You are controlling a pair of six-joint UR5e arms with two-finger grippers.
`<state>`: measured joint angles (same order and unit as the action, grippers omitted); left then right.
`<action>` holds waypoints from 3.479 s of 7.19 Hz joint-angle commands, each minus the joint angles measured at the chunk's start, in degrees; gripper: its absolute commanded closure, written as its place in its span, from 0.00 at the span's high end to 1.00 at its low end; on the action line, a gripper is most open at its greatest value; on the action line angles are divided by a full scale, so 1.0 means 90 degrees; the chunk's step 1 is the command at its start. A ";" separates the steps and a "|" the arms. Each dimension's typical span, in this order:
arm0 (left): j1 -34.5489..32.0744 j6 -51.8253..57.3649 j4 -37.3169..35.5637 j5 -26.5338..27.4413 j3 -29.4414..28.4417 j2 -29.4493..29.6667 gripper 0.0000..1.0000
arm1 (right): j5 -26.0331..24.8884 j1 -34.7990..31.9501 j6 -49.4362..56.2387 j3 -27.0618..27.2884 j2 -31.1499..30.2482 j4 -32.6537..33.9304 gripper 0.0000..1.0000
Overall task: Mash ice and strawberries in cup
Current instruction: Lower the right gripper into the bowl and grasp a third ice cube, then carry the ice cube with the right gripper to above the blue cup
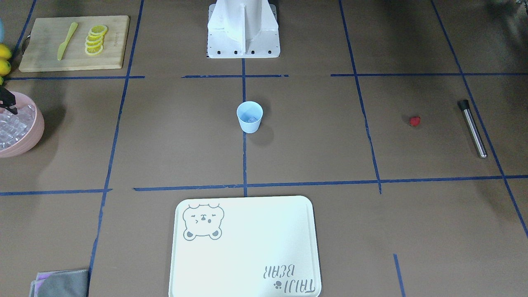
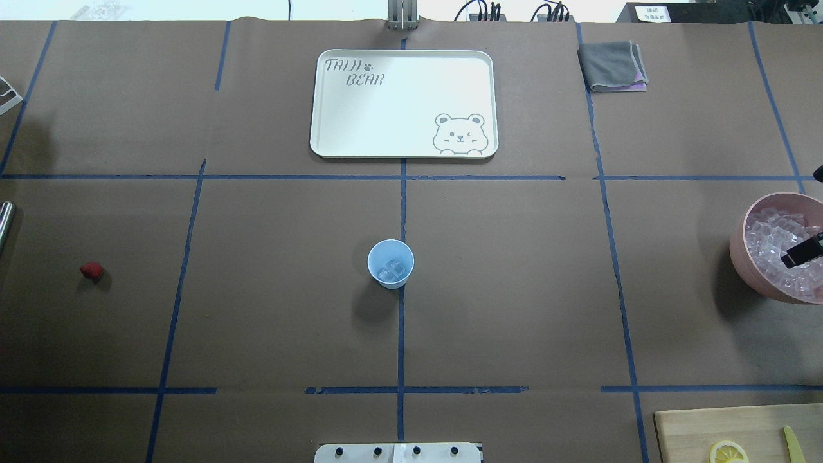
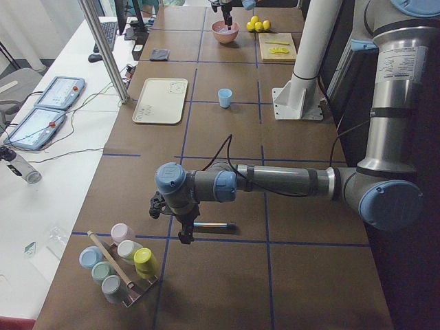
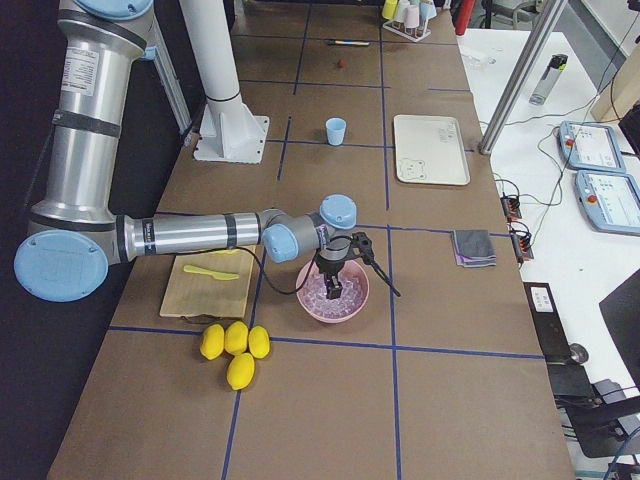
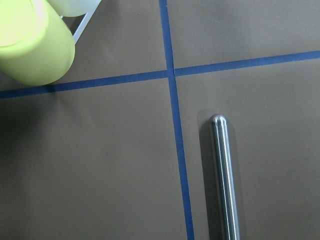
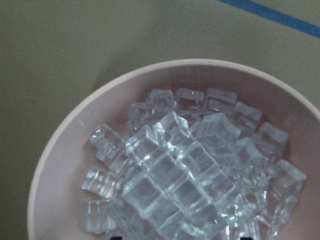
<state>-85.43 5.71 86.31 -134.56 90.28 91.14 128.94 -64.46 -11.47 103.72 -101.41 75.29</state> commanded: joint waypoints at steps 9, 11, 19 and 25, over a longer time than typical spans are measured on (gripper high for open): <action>0.0010 0.0000 0.0000 0.0000 0.0017 0.0000 1.00 | -0.0137 -0.0005 0.0113 0.0203 0.0027 0.0081 0.04; 0.0010 0.0000 0.0000 0.0000 0.0027 0.0000 1.00 | -0.0098 -0.0376 0.0113 0.0758 0.0086 0.0111 0.07; 0.0010 -0.0010 0.0029 0.0000 0.0046 0.0010 1.00 | -0.0438 0.1523 -0.4501 0.0976 0.3400 0.1610 0.02; 0.0010 -0.0010 0.0010 0.0000 0.0008 0.0029 1.00 | -0.2500 0.3957 -0.6740 -0.0368 0.6206 0.2807 0.03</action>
<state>-85.34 5.63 86.40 -134.56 90.51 91.40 109.10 -32.09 -68.36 104.07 -49.27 100.53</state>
